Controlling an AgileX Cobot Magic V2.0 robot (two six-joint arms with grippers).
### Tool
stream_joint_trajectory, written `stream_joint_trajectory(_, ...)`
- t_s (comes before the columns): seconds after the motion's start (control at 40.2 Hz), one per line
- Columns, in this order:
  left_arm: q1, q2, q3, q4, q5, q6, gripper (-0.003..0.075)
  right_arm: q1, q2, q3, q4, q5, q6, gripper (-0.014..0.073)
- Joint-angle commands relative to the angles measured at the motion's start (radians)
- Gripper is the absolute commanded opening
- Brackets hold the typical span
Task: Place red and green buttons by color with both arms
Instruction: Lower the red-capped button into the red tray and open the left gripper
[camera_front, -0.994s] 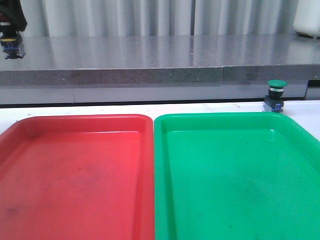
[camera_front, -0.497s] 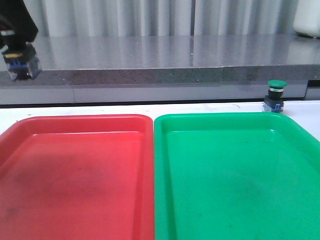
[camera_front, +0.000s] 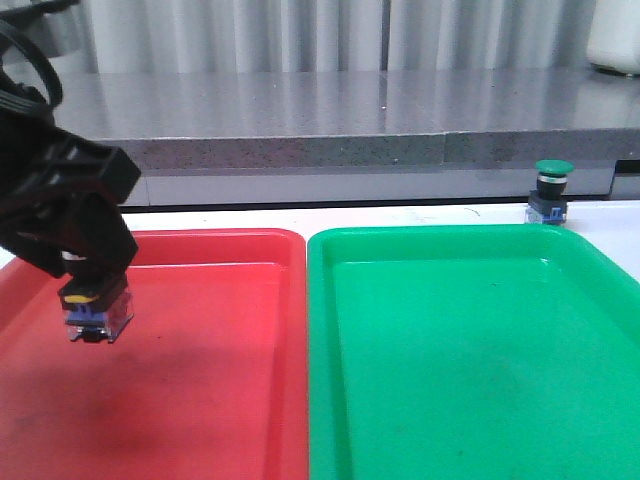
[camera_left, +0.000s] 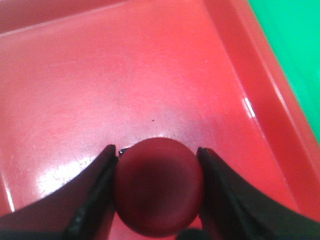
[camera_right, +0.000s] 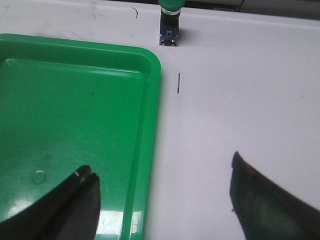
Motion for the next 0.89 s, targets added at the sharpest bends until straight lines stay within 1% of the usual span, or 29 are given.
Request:
stream_joint_trajectory(0.0,-0.009,0.018,-0.022,-0.017,-0.071,-0.002,0.0166,-0.007,0.006,-0.025,-0.006,-0.065,-0.008,0.0559)
stream_joint_trajectory(0.199,-0.009,0.071,-0.022,-0.043,-0.09,-0.004,0.0167,-0.007,0.006,-0.025,-0.006,-0.065,-0.008,0.0559)
stream_joint_trajectory(0.298,-0.009,0.072,-0.022,-0.044,-0.099,-0.005,0.0193,-0.007,0.006,-0.025,-0.006,-0.065,-0.008,0.0559)
stream_joint_trajectory(0.373,-0.009,0.072,-0.022,-0.044,-0.101,-0.005,0.0249,-0.007,0.006,-0.025,-0.006,-0.065,-0.008,0.0559)
stream_joint_trajectory(0.497,-0.009,0.072,-0.022,-0.044,-0.101,-0.005,0.0377,-0.007,0.006,-0.025,-0.006,-0.065,-0.008,0.0559)
stream_joint_trajectory(0.571,-0.009,0.067,-0.022,-0.044,-0.106,-0.005,0.0417,-0.007,0.006,-0.025,-0.006,-0.065,-0.008,0.0559)
stream_joint_trajectory(0.696,-0.009,0.032,-0.024,-0.044,-0.104,-0.005,0.0421,-0.007,0.006,-0.025,-0.006,-0.065,-0.008,0.0559)
stream_joint_trajectory(0.87,-0.009,-0.103,-0.024,-0.035,-0.057,-0.003,0.0421,-0.007,0.006,-0.025,-0.006,-0.065,-0.008,0.0559)
